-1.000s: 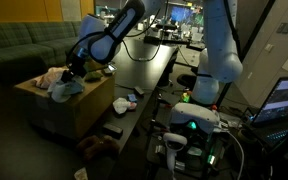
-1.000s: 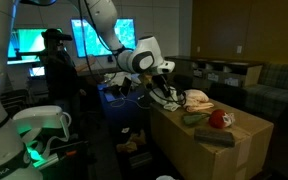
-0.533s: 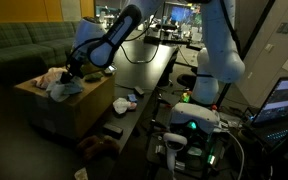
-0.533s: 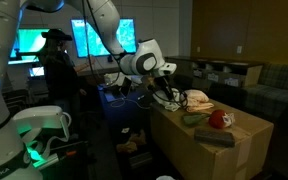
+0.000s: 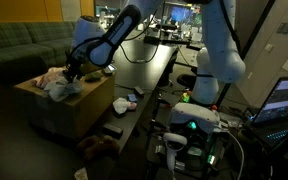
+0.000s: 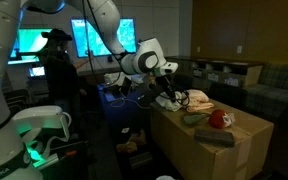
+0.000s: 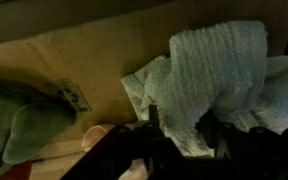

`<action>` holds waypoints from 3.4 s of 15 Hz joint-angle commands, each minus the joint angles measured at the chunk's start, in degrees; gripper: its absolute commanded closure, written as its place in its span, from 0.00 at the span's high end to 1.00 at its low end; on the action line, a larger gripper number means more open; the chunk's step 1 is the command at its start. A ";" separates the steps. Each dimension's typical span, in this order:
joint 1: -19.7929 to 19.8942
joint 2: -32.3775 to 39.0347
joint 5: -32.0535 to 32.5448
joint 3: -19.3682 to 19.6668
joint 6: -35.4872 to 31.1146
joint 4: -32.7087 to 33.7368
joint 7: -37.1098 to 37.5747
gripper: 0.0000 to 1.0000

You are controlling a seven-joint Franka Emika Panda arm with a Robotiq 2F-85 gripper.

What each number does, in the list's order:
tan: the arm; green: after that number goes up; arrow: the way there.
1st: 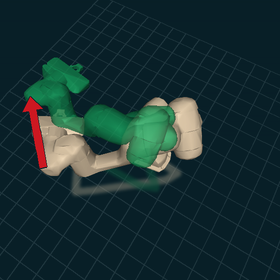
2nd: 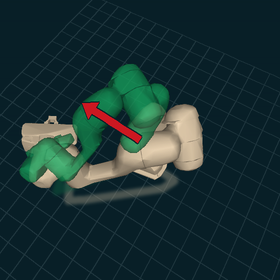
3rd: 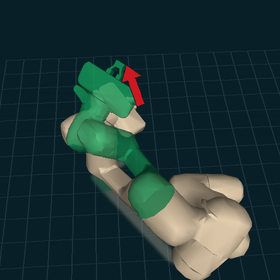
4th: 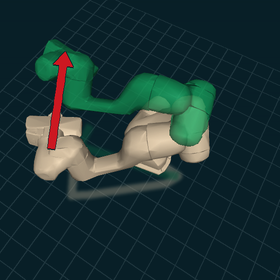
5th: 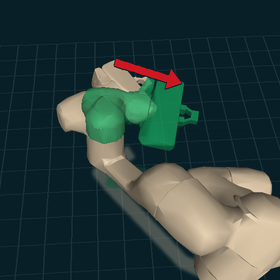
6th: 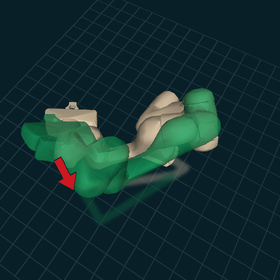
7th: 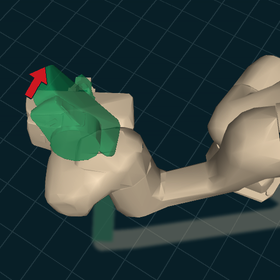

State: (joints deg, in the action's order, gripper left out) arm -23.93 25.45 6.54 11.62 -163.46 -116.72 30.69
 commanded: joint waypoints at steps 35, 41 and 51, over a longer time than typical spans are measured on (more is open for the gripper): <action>1.43 17.46 7.22 5.48 0.49 25.31 9.10 1.00; 0.71 22.29 7.36 7.84 1.50 29.19 9.23 0.92; 0.43 20.87 7.59 8.94 3.18 30.08 9.67 0.07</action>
State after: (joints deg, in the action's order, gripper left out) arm -22.20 46.70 14.41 18.83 -161.10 -87.77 39.36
